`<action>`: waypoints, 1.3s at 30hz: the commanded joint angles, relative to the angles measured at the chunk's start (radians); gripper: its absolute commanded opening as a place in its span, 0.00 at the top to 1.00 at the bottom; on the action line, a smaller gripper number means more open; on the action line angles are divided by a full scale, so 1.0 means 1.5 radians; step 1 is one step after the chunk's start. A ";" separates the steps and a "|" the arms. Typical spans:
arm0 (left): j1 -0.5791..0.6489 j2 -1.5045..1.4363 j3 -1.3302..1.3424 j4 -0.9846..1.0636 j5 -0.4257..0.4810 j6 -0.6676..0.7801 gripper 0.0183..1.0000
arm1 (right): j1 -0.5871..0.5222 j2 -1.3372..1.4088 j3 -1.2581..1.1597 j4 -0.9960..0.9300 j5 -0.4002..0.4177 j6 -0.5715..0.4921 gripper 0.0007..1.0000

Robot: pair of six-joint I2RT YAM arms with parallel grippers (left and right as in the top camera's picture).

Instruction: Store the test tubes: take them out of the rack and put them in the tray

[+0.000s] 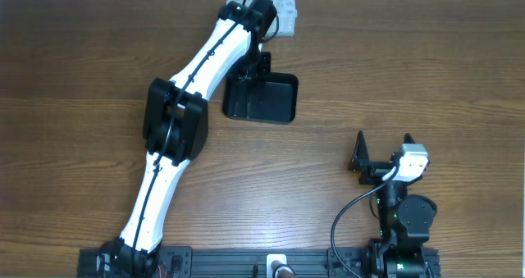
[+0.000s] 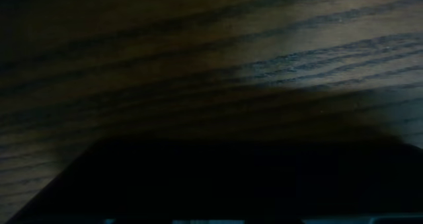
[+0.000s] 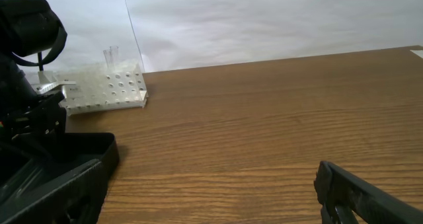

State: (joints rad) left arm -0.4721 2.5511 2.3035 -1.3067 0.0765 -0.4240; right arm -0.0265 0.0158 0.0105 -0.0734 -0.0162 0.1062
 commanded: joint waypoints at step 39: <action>-0.005 -0.790 -0.526 0.241 -0.194 -0.003 0.00 | -0.004 -0.007 -0.003 -0.003 0.006 0.006 0.01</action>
State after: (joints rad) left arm -0.4839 1.4754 1.6402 -0.9565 -0.1741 -0.4282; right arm -0.0265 0.0158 0.0105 -0.0738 -0.0162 0.1066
